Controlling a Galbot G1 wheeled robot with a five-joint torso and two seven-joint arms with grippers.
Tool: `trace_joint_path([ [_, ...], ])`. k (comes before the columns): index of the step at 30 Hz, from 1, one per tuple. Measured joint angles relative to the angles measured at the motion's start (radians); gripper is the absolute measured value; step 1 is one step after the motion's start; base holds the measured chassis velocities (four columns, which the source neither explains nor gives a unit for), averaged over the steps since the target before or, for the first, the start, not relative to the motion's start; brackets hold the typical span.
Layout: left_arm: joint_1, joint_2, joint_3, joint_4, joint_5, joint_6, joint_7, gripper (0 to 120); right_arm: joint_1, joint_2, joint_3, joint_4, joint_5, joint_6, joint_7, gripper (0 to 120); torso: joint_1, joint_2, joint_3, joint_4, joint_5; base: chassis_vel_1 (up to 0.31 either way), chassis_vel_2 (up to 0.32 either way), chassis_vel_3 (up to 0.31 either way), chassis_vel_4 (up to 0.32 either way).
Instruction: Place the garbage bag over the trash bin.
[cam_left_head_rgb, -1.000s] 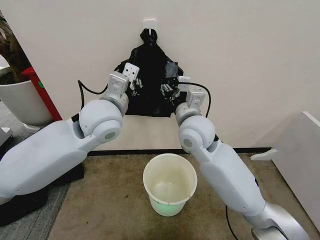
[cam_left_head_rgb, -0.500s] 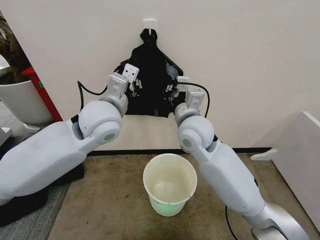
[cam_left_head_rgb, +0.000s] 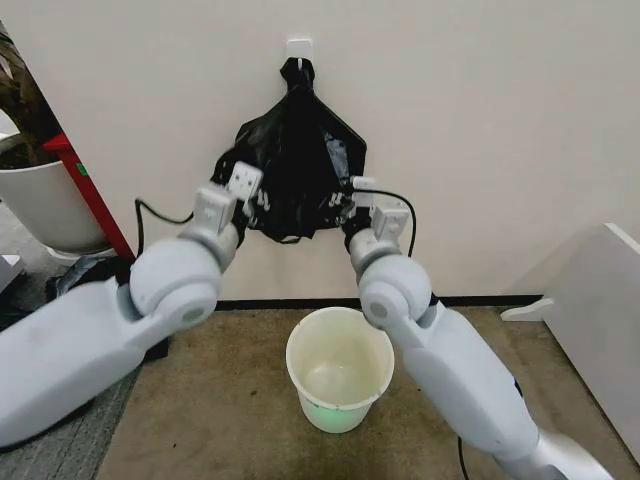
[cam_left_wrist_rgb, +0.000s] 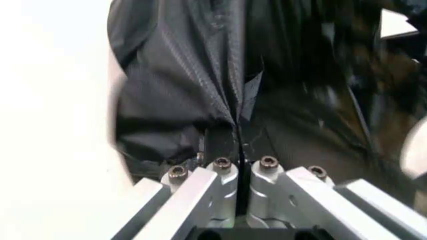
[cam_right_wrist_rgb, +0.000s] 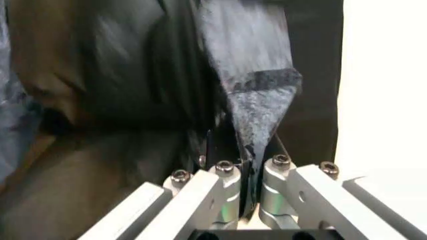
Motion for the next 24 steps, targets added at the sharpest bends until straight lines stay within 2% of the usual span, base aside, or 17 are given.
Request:
trace_joint_path([
  [2,0.077,0.023,-0.047,-0.021,0.027,-0.008,0.029,0,-0.047,-0.002,0.0,0.014,-0.018,0.003,-0.011,0,0.0,0.0,0.0,0.0,-0.0001,0.0,0.0,0.0,0.0],
  [4,0.098,0.03,-0.06,-0.028,0.033,-0.012,0.035,0,-0.063,-0.003,0.0,0.019,-0.024,0.005,-0.015,0,0.0,0.0,0.0,0.0001,-0.0001,0.0,0.0,0.0,0.0],
  [7,0.219,0.066,-0.139,-0.066,0.049,-0.036,0.084,0,-0.142,-0.008,0.0,0.052,-0.048,0.007,-0.026,0,0.0,0.0,0.0,0.0,-0.0002,0.0,0.0,0.0,0.0],
  [11,0.301,0.102,-0.194,-0.089,0.065,-0.124,0.159,0,-0.179,-0.022,0.007,0.102,-0.047,0.005,-0.033,0,0.0,0.0,0.0,0.0001,-0.0001,0.0,0.0,0.0,0.0],
  [14,0.348,0.145,-0.248,-0.114,0.076,-0.274,0.264,0,-0.193,-0.077,0.034,0.201,0.013,-0.001,-0.045,0,0.0,0.0,0.0,0.0001,0.0,0.0,0.0,0.0,0.0],
  [16,0.348,0.155,-0.253,-0.122,0.075,-0.301,0.277,0,-0.194,-0.095,0.043,0.229,0.038,-0.002,-0.046,0,0.0,0.0,0.0,0.0,0.0001,0.0,0.0,0.0,0.0],
  [20,0.336,0.216,-0.27,-0.18,0.043,-0.395,0.333,0,-0.207,-0.232,0.115,0.381,0.219,-0.004,-0.06,0,0.0,0.0,0.0,0.0,-0.0001,0.0,0.0,0.0,0.0],
  [21,0.336,0.216,-0.27,-0.18,0.043,-0.395,0.333,0,-0.207,-0.232,0.115,0.381,0.219,-0.004,-0.06,0,0.0,0.0,0.0,0.0,-0.0001,0.0,0.0,0.0,0.0],
  [24,0.319,0.25,-0.273,-0.224,-0.006,-0.423,0.364,0,-0.23,-0.357,0.197,0.463,0.316,0.002,-0.077,0,0.0,0.0,0.0,-0.0002,0.0006,0.0,0.0,0.0,0.0],
])
